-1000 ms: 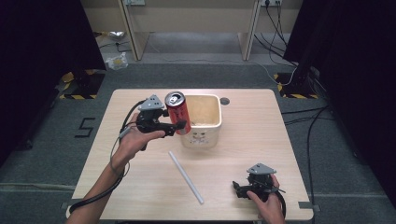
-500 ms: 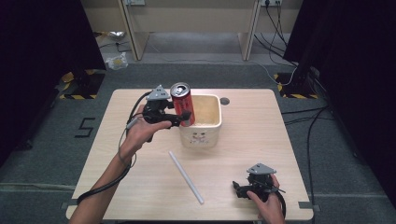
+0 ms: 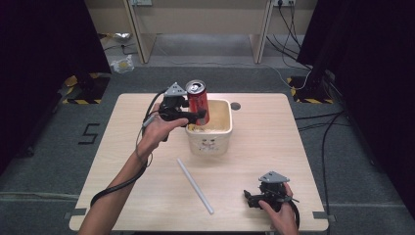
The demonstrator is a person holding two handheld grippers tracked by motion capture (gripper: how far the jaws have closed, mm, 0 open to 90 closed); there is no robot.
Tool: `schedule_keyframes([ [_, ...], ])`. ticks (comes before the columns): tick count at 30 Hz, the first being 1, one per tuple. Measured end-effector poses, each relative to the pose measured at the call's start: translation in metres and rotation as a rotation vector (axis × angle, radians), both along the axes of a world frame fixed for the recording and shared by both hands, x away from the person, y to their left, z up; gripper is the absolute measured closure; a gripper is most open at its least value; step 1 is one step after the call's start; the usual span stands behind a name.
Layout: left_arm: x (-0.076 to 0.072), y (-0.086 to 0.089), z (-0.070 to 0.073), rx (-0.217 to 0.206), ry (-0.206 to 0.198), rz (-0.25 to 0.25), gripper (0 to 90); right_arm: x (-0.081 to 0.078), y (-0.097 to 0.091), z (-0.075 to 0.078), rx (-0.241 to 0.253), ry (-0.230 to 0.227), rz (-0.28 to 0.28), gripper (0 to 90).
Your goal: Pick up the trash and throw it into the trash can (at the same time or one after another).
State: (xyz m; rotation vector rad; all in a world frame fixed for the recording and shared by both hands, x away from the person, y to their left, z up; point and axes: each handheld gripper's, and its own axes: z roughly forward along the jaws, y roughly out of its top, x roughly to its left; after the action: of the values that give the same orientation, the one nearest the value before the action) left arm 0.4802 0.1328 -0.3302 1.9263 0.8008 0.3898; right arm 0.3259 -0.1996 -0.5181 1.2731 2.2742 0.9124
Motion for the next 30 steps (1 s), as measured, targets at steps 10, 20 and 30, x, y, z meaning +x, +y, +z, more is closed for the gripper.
schedule_keyframes([
  [10, 0.015, -0.013, -0.013, 0.035, 0.004, 0.018, 33.7, 0.000, 0.000, 0.000, 0.002, -0.001, -0.001, 0.2],
  [20, 0.029, -0.019, -0.027, 0.061, 0.031, 0.026, 33.5, 0.000, 0.000, 0.000, 0.003, 0.000, 0.002, 0.2],
  [30, 0.035, -0.018, -0.037, 0.079, 0.040, 0.033, 33.4, -0.001, 0.000, 0.000, 0.004, 0.003, 0.002, 0.2],
])
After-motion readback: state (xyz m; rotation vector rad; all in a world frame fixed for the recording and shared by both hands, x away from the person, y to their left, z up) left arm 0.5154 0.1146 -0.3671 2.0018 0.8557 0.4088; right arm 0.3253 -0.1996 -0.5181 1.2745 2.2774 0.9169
